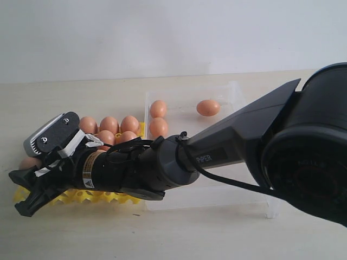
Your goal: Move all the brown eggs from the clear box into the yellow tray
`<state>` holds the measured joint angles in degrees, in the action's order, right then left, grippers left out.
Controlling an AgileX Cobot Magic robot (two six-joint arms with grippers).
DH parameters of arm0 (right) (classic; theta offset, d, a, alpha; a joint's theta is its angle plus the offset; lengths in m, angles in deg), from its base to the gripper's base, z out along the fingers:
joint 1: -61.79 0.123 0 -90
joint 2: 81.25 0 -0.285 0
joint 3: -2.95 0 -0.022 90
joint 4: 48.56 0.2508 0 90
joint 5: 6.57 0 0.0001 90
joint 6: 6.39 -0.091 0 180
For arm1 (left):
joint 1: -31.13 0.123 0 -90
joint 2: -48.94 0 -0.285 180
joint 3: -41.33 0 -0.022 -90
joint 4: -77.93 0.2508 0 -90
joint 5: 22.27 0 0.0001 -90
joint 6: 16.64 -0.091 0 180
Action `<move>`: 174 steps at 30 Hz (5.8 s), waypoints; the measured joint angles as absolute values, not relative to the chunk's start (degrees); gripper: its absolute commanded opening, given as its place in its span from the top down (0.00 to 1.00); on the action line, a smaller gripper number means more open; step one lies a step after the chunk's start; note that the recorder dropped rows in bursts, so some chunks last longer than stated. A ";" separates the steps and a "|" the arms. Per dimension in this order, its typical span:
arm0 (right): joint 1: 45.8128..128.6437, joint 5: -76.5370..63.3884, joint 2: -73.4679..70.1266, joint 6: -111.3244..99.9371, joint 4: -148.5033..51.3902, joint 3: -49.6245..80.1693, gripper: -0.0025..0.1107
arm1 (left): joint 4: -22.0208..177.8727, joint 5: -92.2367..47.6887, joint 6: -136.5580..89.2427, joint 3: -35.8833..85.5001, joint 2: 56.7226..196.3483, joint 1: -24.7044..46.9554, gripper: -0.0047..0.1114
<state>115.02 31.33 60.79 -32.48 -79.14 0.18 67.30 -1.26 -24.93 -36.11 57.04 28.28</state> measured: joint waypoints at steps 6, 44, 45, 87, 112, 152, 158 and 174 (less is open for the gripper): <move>115.02 31.55 60.79 -32.48 -79.33 0.18 0.62 | 67.30 -1.26 -24.93 -36.11 57.04 28.28 0.96; 112.80 -7.46 42.88 -33.08 -73.55 -0.06 0.81 | 67.30 -1.26 -24.93 -36.11 57.04 28.28 0.96; 112.29 -11.47 41.95 -32.60 -73.55 -0.06 0.85 | 67.30 -1.26 -24.93 -36.11 57.04 28.28 0.96; 88.19 -50.23 48.56 -10.04 -52.83 -12.52 0.60 | 67.30 -1.26 -24.93 -36.11 57.04 28.28 0.96; 96.39 -65.89 40.82 -0.57 -41.65 4.26 0.72 | 67.30 -1.26 -24.93 -36.11 57.04 28.28 0.96; 86.50 -32.19 51.97 -21.09 -57.67 -11.13 0.48 | 67.30 -1.26 -24.93 -36.11 57.04 28.28 0.96; 86.50 -28.99 52.25 -11.22 -58.11 -11.17 0.48 | 67.30 -1.26 -24.93 -36.11 57.04 28.28 0.96; 86.50 -27.62 55.74 -9.90 -57.04 -11.17 0.48 | 67.30 -1.26 -24.93 -36.11 57.04 28.28 0.96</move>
<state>86.50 -27.62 55.74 -9.90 -57.04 -11.17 67.30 -1.26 -24.93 -36.11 57.04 28.28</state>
